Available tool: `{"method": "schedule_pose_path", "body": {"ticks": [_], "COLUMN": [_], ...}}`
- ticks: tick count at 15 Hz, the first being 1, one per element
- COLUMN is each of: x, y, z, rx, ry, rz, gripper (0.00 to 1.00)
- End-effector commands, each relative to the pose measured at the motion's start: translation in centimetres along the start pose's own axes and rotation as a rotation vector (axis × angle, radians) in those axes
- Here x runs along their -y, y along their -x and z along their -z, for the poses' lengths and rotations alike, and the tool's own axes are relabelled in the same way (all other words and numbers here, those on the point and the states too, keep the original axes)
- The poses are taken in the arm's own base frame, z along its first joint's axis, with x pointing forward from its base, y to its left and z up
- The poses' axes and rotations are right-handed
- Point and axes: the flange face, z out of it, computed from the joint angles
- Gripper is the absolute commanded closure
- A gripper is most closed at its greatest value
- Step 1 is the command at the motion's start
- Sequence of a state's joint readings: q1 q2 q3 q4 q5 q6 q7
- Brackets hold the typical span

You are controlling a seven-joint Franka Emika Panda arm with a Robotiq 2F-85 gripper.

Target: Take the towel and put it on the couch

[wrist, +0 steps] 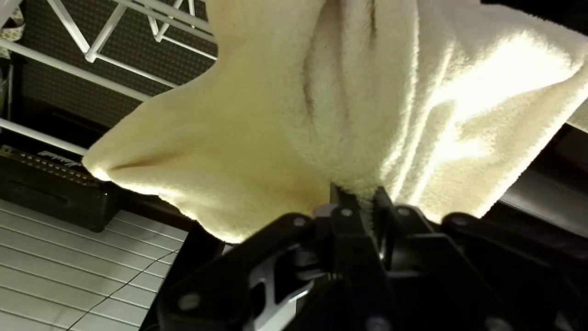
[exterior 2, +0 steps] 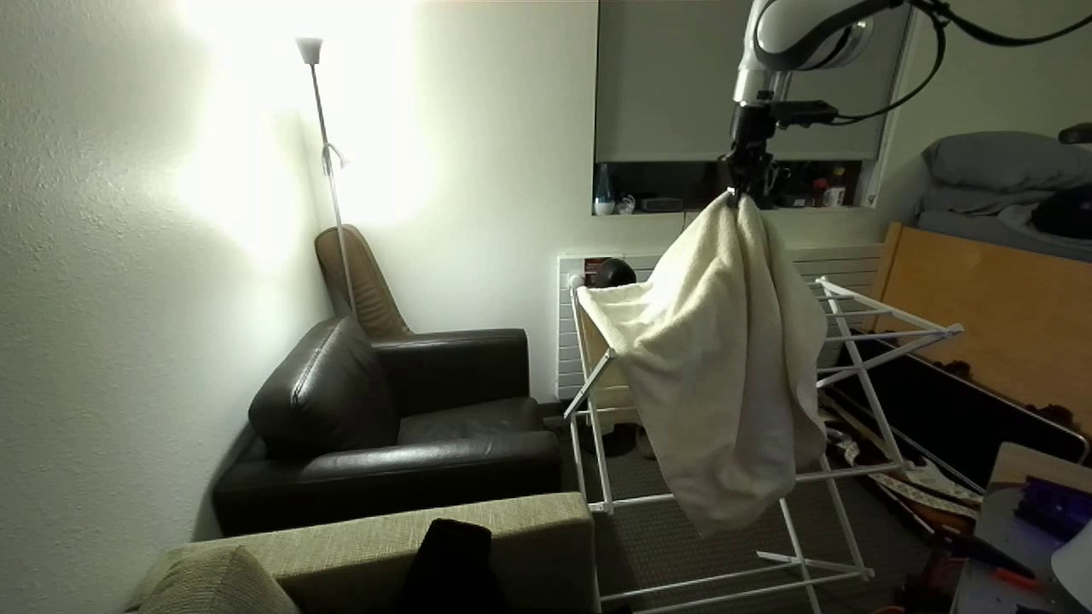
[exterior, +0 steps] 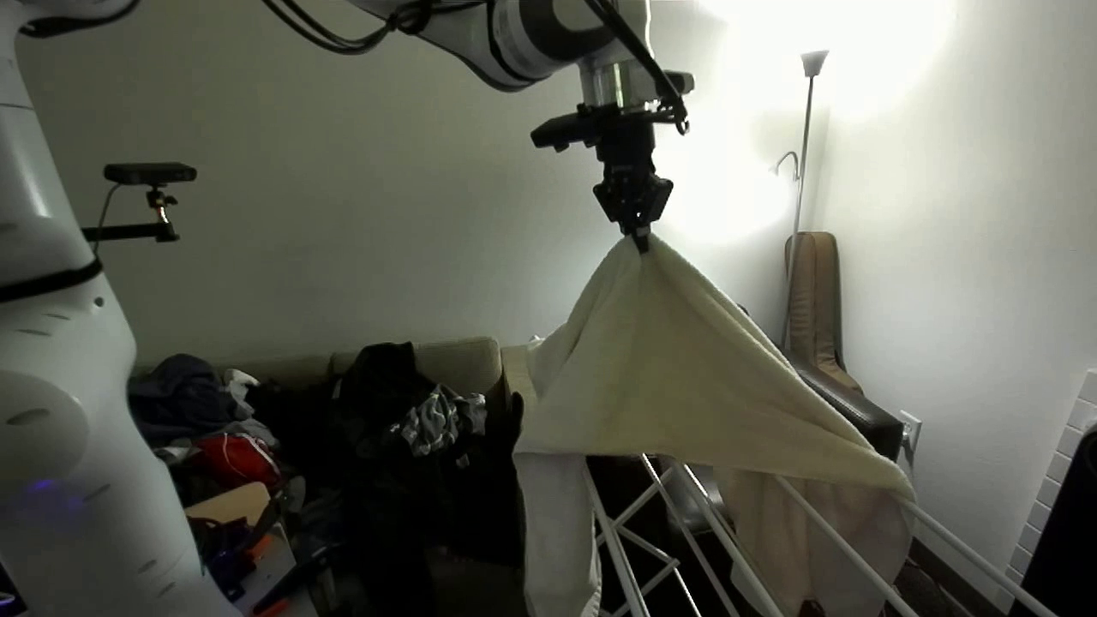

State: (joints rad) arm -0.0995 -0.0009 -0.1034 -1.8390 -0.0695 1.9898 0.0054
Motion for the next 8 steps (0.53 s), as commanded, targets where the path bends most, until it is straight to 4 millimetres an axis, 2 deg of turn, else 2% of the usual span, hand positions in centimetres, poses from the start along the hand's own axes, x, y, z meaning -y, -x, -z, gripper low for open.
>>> {"method": "schedule_pose_path", "body": {"ticks": [1,5,8], "x": [0.9,1.5,1.7], "y": [-1.0,-1.5,-1.6], "z": [5.0,9.2,11.6], "rx": [-0.033,-0.062,-0.074], "ry": [-0.008,-0.010,-0.009], "rz": [-0.028,-0.026,-0.021], "gripper": [0.94,0.94,0.94]}}
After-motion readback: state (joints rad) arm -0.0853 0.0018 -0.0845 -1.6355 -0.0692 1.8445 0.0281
